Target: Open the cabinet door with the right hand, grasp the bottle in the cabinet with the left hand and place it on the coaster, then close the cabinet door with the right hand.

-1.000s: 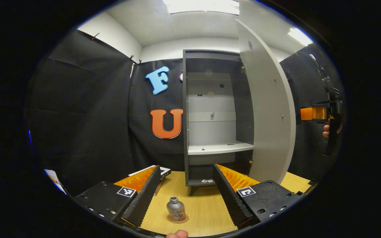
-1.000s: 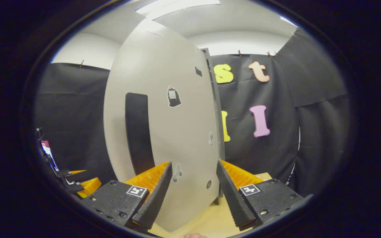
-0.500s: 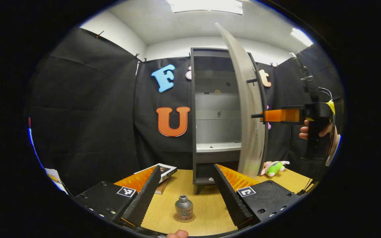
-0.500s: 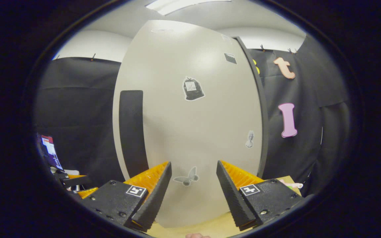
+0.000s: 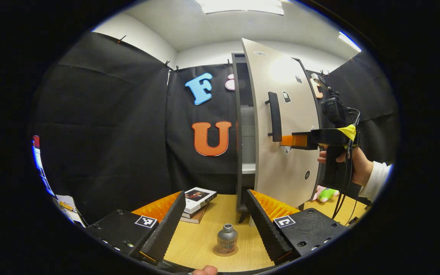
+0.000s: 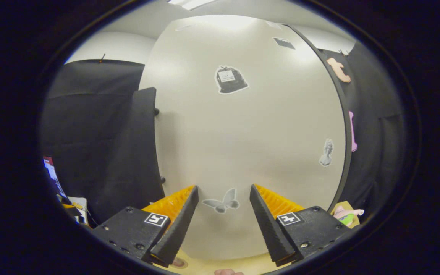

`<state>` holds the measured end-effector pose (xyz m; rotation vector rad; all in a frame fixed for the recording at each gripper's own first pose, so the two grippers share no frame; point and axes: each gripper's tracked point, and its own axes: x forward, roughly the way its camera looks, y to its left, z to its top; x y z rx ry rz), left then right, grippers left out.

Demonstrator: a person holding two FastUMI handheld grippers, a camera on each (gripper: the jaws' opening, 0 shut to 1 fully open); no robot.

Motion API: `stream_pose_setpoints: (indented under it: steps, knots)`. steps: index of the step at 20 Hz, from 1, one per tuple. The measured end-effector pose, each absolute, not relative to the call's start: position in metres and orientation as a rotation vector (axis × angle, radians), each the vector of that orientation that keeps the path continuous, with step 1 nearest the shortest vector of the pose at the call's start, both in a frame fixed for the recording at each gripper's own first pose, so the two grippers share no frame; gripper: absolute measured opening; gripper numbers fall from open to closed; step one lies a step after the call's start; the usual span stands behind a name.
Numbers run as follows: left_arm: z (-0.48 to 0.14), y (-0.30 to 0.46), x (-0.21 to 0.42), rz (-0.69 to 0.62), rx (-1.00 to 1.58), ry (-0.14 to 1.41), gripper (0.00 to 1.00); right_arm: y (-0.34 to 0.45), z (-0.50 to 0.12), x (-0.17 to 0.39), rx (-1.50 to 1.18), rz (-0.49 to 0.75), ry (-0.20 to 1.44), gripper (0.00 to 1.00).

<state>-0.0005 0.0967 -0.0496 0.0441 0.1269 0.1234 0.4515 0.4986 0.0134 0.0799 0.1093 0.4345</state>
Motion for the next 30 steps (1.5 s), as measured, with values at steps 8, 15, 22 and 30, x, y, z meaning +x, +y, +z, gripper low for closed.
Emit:
stream_pose_setpoints:
  steps: [8,15,22,30]
  knots:
    - [-0.049,0.088,0.004,0.108,0.042,0.121,0.95,0.432,0.020,0.416,0.096,0.368,0.078,0.87]
    - [-0.042,0.056,0.012,0.052,0.028,0.098,0.95,0.347,0.040,0.337,-0.012,0.293,0.029,0.90]
    - [-0.031,0.021,0.011,-0.003,0.018,0.067,0.95,0.275,0.033,0.253,-0.030,0.188,0.041,0.90]
    - [-0.016,-0.001,-0.004,-0.016,0.015,0.019,0.95,0.200,0.008,0.189,0.037,0.062,0.049,0.90]
